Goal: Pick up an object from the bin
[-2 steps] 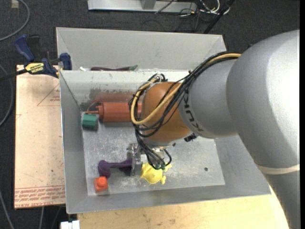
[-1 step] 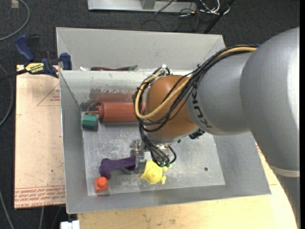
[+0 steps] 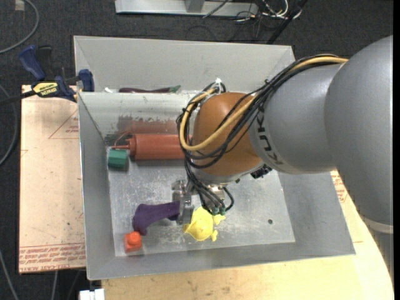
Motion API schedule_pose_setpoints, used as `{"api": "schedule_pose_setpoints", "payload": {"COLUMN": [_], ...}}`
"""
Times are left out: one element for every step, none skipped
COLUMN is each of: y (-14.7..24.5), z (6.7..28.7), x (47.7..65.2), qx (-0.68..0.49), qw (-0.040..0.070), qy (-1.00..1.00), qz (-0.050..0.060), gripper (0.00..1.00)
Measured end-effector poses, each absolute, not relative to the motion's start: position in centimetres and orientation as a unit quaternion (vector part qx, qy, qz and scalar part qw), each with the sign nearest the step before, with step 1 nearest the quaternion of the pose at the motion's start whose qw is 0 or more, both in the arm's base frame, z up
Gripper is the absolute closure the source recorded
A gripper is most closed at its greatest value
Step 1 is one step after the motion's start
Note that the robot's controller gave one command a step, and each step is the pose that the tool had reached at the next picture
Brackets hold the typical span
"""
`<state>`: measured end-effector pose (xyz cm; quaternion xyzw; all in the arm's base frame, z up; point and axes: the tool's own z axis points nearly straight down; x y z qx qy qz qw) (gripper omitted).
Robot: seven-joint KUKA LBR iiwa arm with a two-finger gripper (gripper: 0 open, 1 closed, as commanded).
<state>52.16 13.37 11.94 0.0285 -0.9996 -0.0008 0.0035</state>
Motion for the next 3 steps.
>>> {"api": "schedule_pose_setpoints", "payload": {"y": [15.5, 15.5, 14.3], "z": [15.8, 15.8, 26.4], "x": [54.7, 54.7, 53.7], "qx": [0.183, 0.183, 0.200], "qw": [0.003, 0.003, 0.002], "qy": [-0.983, -0.983, -0.980], "qz": [-0.002, -0.002, -0.003], "gripper": [1.00, 1.00, 1.00]}}
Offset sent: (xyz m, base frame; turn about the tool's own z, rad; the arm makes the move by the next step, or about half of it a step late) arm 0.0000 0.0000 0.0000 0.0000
